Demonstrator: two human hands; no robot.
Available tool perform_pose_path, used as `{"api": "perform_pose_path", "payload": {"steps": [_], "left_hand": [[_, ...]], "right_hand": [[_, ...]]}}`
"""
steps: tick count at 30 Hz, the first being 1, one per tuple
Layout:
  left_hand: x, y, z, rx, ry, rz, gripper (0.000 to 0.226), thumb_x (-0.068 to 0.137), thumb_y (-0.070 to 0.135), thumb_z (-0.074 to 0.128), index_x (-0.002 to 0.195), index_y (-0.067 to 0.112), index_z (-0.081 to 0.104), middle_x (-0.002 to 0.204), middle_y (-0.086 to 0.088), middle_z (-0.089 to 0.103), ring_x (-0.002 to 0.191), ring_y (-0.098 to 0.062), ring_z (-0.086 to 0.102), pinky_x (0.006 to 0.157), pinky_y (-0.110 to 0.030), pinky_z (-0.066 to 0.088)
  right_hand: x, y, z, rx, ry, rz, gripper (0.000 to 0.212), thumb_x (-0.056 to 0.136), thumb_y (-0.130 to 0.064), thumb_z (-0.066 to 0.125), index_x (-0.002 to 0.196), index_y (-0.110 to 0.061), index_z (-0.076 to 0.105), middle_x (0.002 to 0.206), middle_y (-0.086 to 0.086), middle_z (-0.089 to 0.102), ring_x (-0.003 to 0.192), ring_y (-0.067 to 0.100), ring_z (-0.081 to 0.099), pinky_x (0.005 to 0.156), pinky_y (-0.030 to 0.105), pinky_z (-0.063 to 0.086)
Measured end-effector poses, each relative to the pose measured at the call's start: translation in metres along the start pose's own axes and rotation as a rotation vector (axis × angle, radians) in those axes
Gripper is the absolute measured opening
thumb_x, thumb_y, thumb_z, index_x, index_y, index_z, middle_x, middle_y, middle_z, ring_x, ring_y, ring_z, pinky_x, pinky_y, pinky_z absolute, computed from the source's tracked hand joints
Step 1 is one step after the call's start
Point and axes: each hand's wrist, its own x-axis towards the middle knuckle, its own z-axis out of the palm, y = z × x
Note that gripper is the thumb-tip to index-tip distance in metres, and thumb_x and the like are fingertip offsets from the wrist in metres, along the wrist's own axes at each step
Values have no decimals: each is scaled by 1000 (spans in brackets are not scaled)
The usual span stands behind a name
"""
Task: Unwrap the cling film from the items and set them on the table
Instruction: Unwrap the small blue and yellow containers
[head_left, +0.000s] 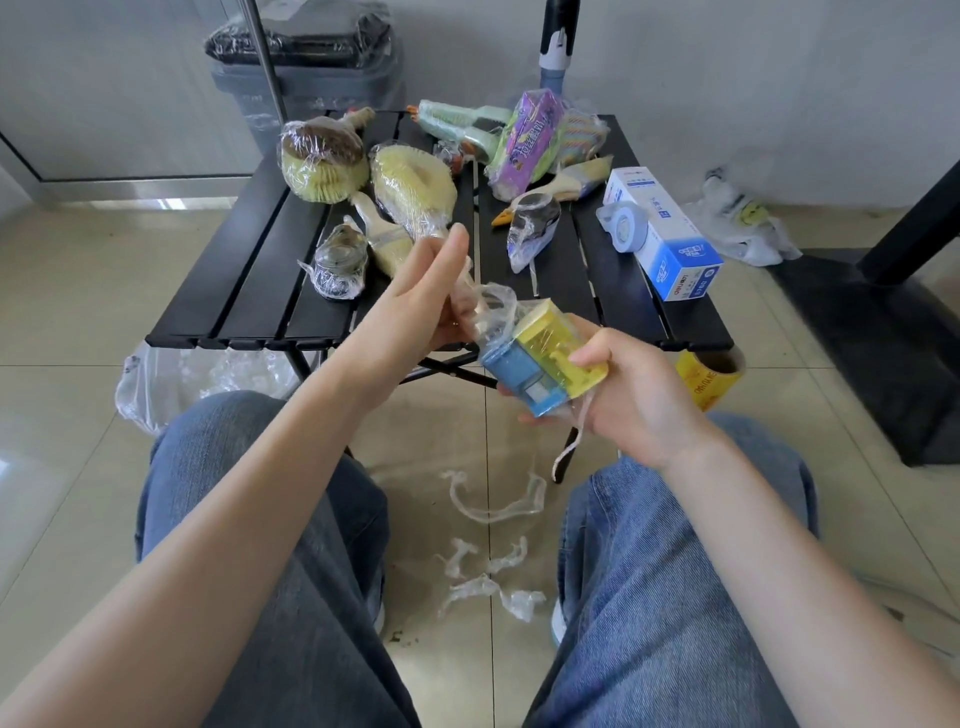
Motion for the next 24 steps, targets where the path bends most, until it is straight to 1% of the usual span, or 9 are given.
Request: {"api": "perform_pose_path", "payload": {"steps": [2,4,7,9,14,17,20,22,24], "left_hand": [[-3,-1,-5,160,-93,45,34,90,50,56,106,20,49,78,2,57,78,-11,56,87,-35,53],[-5,-2,-5,312,-111,113,25,88,38,64,108,23,57,78,-11,57,75,-16,57,79,-31,54],[-3,-4,-2,426,81,225,5,91,25,64,90,22,68,55,-6,45,52,-17,47,57,-19,47],[0,-6,-3,498,216,241,12,91,24,63,80,22,67,45,5,46,41,-11,51,50,-16,45],[3,-11,0,646,365,261,22,97,28,53,84,12,60,53,4,58,44,-4,61,56,-25,49],[3,-12,3,609,422,257,22,100,29,47,83,18,56,65,5,63,56,-4,62,66,-29,53],[4,-14,2,485,334,205,23,101,28,46,79,26,53,72,7,63,72,-24,66,72,-46,57],[2,-12,-1,415,286,196,22,101,24,45,84,28,58,76,7,60,70,-13,63,73,-45,58],[-1,-12,-6,364,229,241,15,100,22,49,95,29,61,92,7,63,78,-6,62,77,-40,58]], "right_hand": [[1,0,-1,44,77,-10,43,71,-13,54,113,-7,61,111,20,67,98,37,67,72,41,59],[2,1,-1,13,142,-31,40,74,-19,63,112,-11,63,108,17,69,94,33,69,69,38,59],[4,1,0,-110,217,-58,39,76,-35,59,108,-14,64,97,10,72,78,26,71,62,29,55],[5,2,1,-174,245,-64,38,77,-37,59,106,-14,65,90,8,73,71,25,71,59,26,55],[8,1,2,-200,232,-82,39,78,-37,56,106,-12,65,86,8,72,67,26,70,63,33,58],[10,-3,2,-189,229,-104,38,80,-34,56,108,-10,65,91,13,71,72,30,70,72,40,59],[12,-5,3,-161,271,-122,29,91,-27,53,110,-7,64,93,14,70,73,29,69,72,40,60],[12,-5,2,-146,302,-124,28,96,-26,50,110,-6,63,93,14,68,72,26,69,67,35,60],[11,-4,1,-127,327,-120,27,97,-26,49,111,-7,61,96,15,67,70,24,69,62,32,58]]}}
